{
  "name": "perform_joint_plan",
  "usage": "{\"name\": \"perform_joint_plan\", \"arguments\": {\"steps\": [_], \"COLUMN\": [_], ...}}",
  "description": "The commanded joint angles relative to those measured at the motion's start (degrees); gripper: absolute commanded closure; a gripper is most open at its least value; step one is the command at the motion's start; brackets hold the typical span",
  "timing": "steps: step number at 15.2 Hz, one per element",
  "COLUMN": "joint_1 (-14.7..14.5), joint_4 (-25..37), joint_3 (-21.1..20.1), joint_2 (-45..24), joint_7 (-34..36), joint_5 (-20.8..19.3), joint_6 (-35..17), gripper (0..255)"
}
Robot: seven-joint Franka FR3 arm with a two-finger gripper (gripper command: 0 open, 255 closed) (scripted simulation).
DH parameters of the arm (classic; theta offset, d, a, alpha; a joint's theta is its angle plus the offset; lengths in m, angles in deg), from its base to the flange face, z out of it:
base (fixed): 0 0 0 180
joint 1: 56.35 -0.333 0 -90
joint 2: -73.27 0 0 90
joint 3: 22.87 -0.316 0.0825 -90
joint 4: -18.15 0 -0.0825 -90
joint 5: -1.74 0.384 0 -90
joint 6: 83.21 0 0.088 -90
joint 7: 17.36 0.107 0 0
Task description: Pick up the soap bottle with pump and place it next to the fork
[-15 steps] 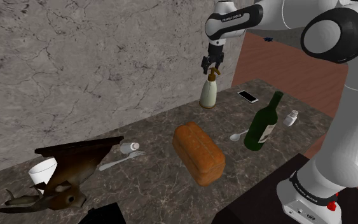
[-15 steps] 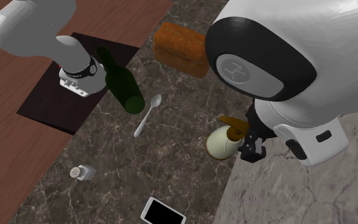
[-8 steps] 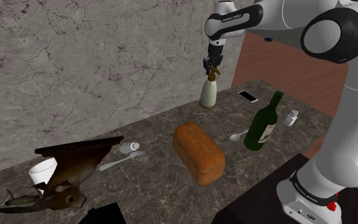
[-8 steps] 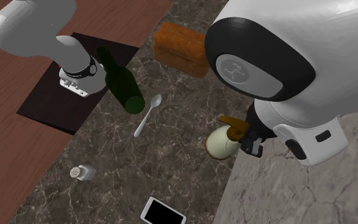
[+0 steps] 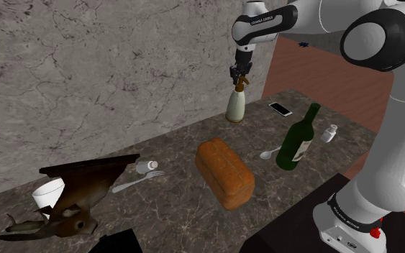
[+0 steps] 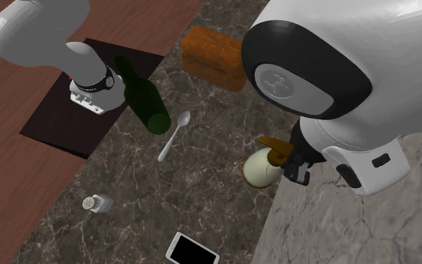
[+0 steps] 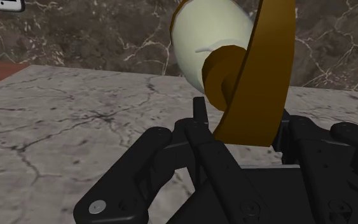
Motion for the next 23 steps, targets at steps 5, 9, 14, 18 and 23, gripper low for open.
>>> {"name": "perform_joint_plan", "arguments": {"steps": [5,9,14,18,23], "joint_1": [0.0,0.0,0.1,0.2,-3.1], "joint_4": [2.7,5.3,8.8,12.1,5.0], "joint_3": [0.1,0.1,0.1,0.2,-1.2], "joint_2": [0.8,1.2,1.3,1.2,6.4], "joint_7": [0.2,0.3,0.4,0.6,5.1], "joint_5": [-0.2,-0.2,-0.3,-0.3,-1.3], "joint_6": [3.5,6.4,10.2,13.3,11.2], "gripper": [255,255,255,255,255]}}
